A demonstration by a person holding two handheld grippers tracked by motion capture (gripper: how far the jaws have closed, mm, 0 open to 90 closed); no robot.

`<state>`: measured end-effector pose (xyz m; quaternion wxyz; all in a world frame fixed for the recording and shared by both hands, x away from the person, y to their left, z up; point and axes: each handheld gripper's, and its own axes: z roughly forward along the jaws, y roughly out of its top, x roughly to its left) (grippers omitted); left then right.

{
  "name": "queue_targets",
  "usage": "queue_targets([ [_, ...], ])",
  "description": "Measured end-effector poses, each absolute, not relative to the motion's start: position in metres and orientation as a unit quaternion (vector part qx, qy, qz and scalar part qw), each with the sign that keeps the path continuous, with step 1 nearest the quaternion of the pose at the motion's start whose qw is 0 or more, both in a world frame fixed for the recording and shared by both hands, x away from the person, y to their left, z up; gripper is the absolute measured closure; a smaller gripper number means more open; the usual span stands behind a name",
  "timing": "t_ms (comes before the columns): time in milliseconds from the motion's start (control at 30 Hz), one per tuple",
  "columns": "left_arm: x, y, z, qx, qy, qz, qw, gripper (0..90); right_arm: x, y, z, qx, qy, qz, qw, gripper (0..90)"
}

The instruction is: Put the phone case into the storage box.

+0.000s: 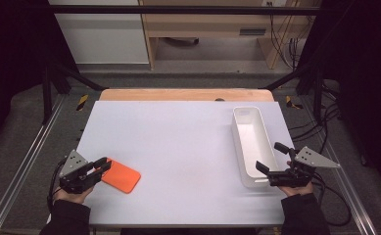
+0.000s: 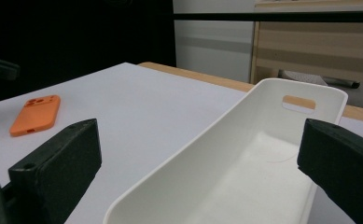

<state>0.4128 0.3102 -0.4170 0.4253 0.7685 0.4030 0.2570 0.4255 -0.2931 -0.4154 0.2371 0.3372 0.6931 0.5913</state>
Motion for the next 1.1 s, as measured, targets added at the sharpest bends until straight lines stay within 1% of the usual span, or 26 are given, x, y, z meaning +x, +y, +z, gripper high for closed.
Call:
queue_targets([
  [33, 0.412, 0.311, -0.418, 0.771, 0.405, 0.258, 0.418, 79.1, 0.426, -0.293, -0.415, 0.337, 0.693, 0.592, 0.238, 0.2],
  [133, 0.412, 0.314, -0.419, 0.775, 0.417, 0.259, 0.398, 89.2, 0.425, -0.293, -0.415, 0.337, 0.693, 0.591, 0.237, 0.2],
  [200, 0.412, 0.315, -0.419, 0.778, 0.420, 0.258, 0.391, 89.4, 0.426, -0.293, -0.416, 0.338, 0.693, 0.590, 0.238, 0.2],
  [233, 0.411, 0.314, -0.421, 0.783, 0.422, 0.265, 0.371, 89.5, 0.426, -0.293, -0.416, 0.337, 0.694, 0.590, 0.239, 0.2],
  [267, 0.411, 0.314, -0.421, 0.783, 0.422, 0.265, 0.371, 89.6, 0.426, -0.293, -0.416, 0.337, 0.694, 0.590, 0.239, 0.2],
  [300, 0.410, 0.313, -0.424, 0.789, 0.428, 0.269, 0.350, 89.6, 0.426, -0.293, -0.416, 0.338, 0.694, 0.589, 0.239, 0.2],
  [333, 0.410, 0.313, -0.424, 0.789, 0.428, 0.269, 0.350, 89.6, 0.426, -0.293, -0.416, 0.337, 0.695, 0.589, 0.239, 0.2],
  [467, 0.412, 0.314, -0.431, 0.786, 0.463, 0.265, 0.314, 89.6, 0.426, -0.293, -0.416, 0.336, 0.695, 0.589, 0.238, 0.2],
  [500, 0.414, 0.317, -0.436, 0.782, 0.481, 0.258, 0.301, 89.6, 0.426, -0.293, -0.416, 0.336, 0.695, 0.589, 0.239, 0.2],
  [533, 0.414, 0.317, -0.436, 0.782, 0.481, 0.258, 0.301, 89.6, 0.426, -0.293, -0.416, 0.335, 0.695, 0.590, 0.238, 0.2],
  [567, 0.415, 0.322, -0.441, 0.780, 0.495, 0.245, 0.294, 89.6, 0.426, -0.293, -0.416, 0.335, 0.696, 0.590, 0.238, 0.2],
  [700, 0.418, 0.328, -0.448, 0.778, 0.507, 0.237, 0.285, 89.6, 0.426, -0.293, -0.416, 0.335, 0.695, 0.590, 0.238, 0.2],
  [900, 0.422, 0.329, -0.456, 0.782, 0.521, 0.230, 0.253, 89.6, 0.426, -0.293, -0.416, 0.335, 0.695, 0.590, 0.237, 0.2],
  [1100, 0.426, 0.329, -0.460, 0.778, 0.529, 0.229, 0.251, 89.6, 0.426, -0.293, -0.416, 0.334, 0.695, 0.591, 0.237, 0.2],
])
